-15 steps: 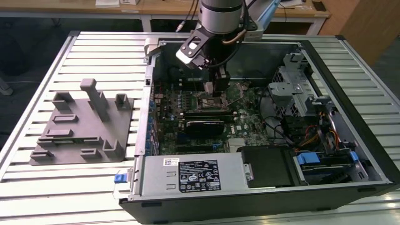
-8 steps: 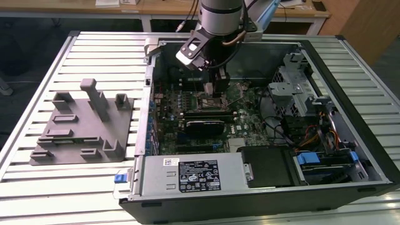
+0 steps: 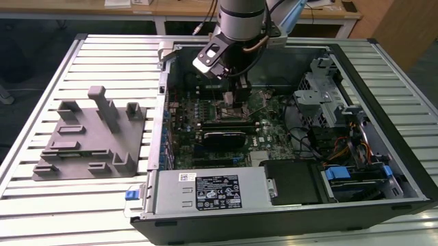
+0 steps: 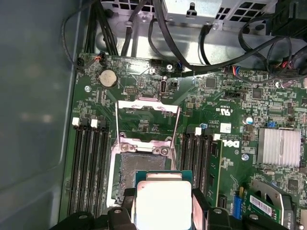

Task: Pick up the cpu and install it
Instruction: 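Place the cpu into insertion slot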

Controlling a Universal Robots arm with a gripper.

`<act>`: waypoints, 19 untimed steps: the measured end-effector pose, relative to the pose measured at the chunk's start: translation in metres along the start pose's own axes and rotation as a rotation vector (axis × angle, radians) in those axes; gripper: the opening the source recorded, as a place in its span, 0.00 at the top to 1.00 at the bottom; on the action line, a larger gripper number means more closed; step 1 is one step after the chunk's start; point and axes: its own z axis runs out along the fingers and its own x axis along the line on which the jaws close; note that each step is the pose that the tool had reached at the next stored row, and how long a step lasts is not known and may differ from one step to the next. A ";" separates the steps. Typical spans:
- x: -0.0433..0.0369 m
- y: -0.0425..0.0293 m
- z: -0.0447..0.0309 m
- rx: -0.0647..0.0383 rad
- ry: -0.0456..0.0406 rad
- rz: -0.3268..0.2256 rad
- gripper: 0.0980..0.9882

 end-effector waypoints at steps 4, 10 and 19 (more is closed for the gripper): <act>0.0000 -0.0001 0.0020 0.000 -0.0019 0.000 0.50; 0.0001 -0.0003 0.0052 0.000 -0.0061 0.000 0.50; 0.0015 -0.0005 0.0125 0.001 -0.0111 -0.001 0.50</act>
